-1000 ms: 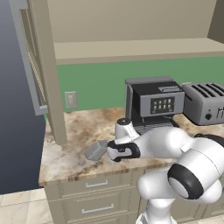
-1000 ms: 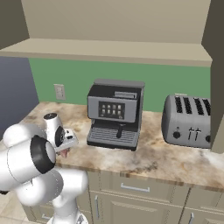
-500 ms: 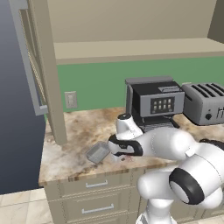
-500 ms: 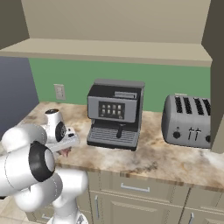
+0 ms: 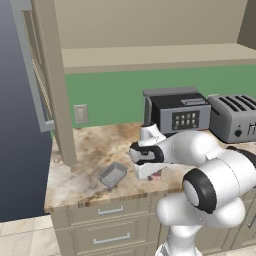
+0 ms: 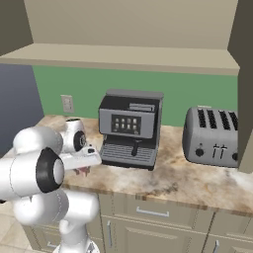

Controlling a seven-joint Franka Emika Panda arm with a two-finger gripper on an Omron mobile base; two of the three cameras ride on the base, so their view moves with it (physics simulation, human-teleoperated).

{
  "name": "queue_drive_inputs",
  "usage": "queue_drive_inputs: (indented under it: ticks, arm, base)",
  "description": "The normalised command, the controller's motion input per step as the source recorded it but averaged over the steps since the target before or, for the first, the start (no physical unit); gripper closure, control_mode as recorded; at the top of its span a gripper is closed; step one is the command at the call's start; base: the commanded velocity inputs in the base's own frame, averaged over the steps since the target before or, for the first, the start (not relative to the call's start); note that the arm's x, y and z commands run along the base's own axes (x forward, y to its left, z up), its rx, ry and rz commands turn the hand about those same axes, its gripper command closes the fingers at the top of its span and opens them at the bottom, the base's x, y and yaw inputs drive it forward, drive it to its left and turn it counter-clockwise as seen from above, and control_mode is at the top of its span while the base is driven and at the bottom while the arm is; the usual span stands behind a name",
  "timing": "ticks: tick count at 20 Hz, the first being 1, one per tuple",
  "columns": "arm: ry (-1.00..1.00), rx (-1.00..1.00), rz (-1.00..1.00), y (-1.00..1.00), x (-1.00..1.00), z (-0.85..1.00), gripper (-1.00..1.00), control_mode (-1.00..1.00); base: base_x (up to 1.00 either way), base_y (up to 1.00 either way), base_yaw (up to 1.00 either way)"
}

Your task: Retrieve the tupperware from the cabinet, then place the raw meat into the tupperware to avoid contamination.

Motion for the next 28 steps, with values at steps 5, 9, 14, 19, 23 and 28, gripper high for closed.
queue_drive_inputs:
  ticks: [5,9,14,19,23,28]
  arm:
    - [0.10,-0.10,-0.16,0.29,-0.04,0.41,1.00,-1.00]
    - [0.01,-0.06,-0.14,0.17,-0.21,0.54,1.00,-1.00]
    - [0.00,-0.02,-0.15,-0.05,-0.34,0.37,1.00,-1.00]
    - [-0.08,0.00,-0.12,0.21,-0.28,0.34,1.00,-1.00]
    - [-0.04,0.00,-0.18,0.37,-0.19,0.38,1.00,-1.00]
    - [0.00,-0.07,-0.22,0.43,-0.01,0.04,1.00,-1.00]
  base:
    - [0.00,0.00,0.00]
    - [0.00,0.00,0.00]
    - [0.00,0.00,0.00]
    - [0.00,0.00,0.00]
    - [0.00,0.00,0.00]
    - [0.00,0.00,0.00]
